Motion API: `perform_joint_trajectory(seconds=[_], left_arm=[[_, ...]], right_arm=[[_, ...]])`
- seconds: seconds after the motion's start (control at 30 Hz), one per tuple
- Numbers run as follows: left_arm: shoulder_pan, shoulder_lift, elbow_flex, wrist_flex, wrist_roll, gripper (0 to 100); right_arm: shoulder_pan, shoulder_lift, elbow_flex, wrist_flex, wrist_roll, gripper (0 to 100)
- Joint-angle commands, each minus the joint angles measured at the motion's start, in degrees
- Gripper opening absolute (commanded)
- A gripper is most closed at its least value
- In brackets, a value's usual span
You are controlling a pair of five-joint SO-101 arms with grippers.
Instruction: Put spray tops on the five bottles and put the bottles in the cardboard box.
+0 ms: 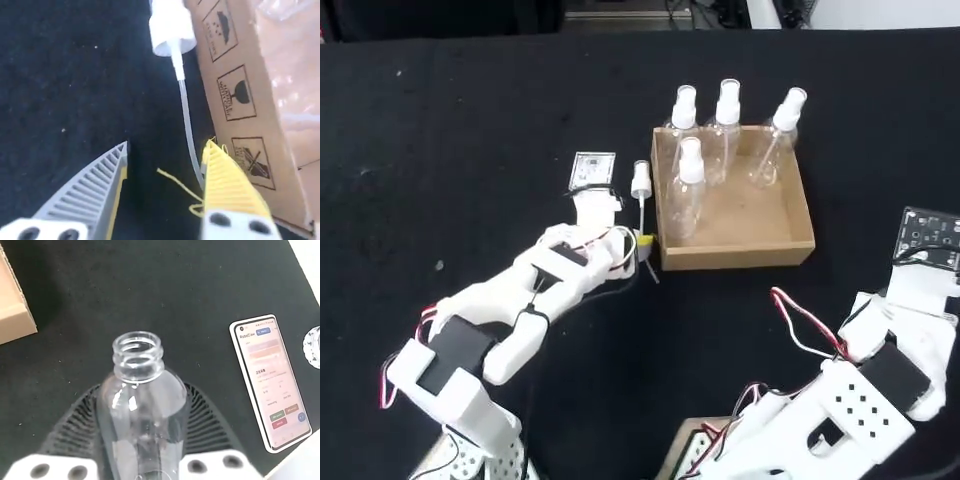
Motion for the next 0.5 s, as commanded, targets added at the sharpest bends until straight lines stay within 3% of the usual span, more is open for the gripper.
perform_joint_trajectory(seconds=[0.0, 0.13, 0.33, 0.47], left_arm=[[-1.27, -0.35, -4.97, 5.89, 0.26, 18], [-1.19, -0.35, -5.67, 7.21, 0.18, 2], [-1.19, -0.44, -5.32, 8.26, 0.00, 3], [-1.19, -4.13, -6.37, 16.53, -0.09, 3]], right_arm=[[0.79, -1.27, 0.04, -1.14, 0.44, 1.1], [0.79, -1.27, 0.04, -1.14, 0.44, 1.1], [1.05, -1.27, 0.04, -1.14, 0.44, 1.1], [1.14, -1.27, 0.04, -1.14, 0.53, 1.1]])
